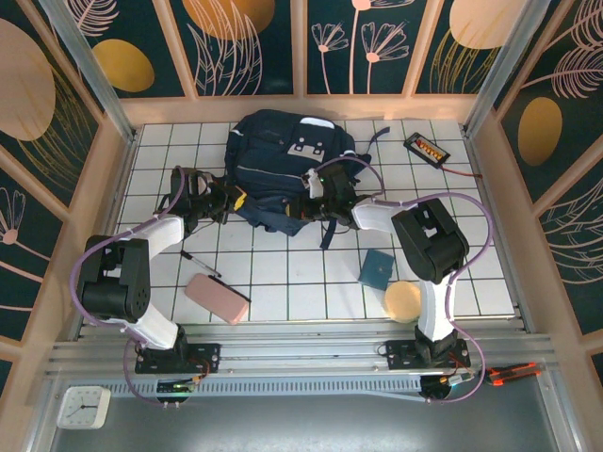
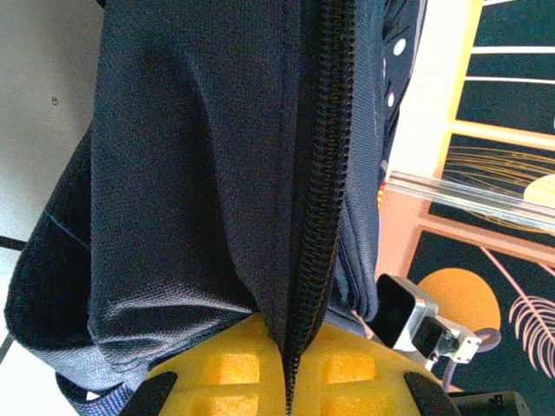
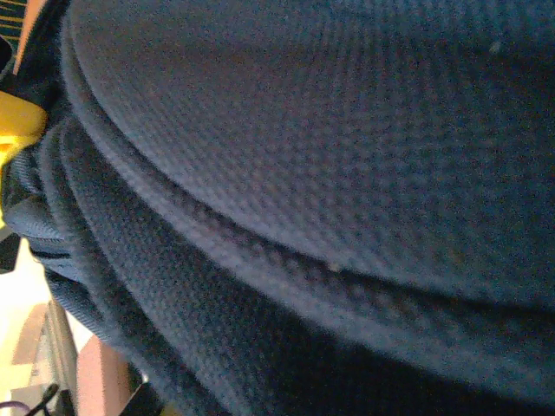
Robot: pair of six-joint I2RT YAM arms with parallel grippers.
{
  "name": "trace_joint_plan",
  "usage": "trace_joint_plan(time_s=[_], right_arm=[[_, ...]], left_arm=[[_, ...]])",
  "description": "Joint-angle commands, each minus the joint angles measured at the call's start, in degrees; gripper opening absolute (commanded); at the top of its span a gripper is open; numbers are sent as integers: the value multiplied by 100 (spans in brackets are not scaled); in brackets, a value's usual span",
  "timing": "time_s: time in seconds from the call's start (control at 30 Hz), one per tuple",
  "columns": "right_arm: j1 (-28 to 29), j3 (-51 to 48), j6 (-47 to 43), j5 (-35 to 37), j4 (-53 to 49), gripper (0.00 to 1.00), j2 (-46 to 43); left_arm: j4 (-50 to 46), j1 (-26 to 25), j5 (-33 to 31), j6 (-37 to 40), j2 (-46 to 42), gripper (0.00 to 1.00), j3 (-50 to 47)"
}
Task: Pack books, pencil case, and school supplies into a backpack
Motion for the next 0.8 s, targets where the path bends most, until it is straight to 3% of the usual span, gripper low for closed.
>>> trace_joint_plan(time_s=[0.0, 0.37, 0.77], right_arm=[[93, 316, -408, 609, -205, 0, -364], [-194, -72, -765, 1323, -2307, 0, -1140], [-425, -496, -861, 1317, -2864, 0, -1629]], left_arm=[[-1, -51, 269, 87, -161, 0, 110], [-854, 442, -132, 979, -212, 0, 460], [-1022, 630, -186, 1195, -189, 0, 580]])
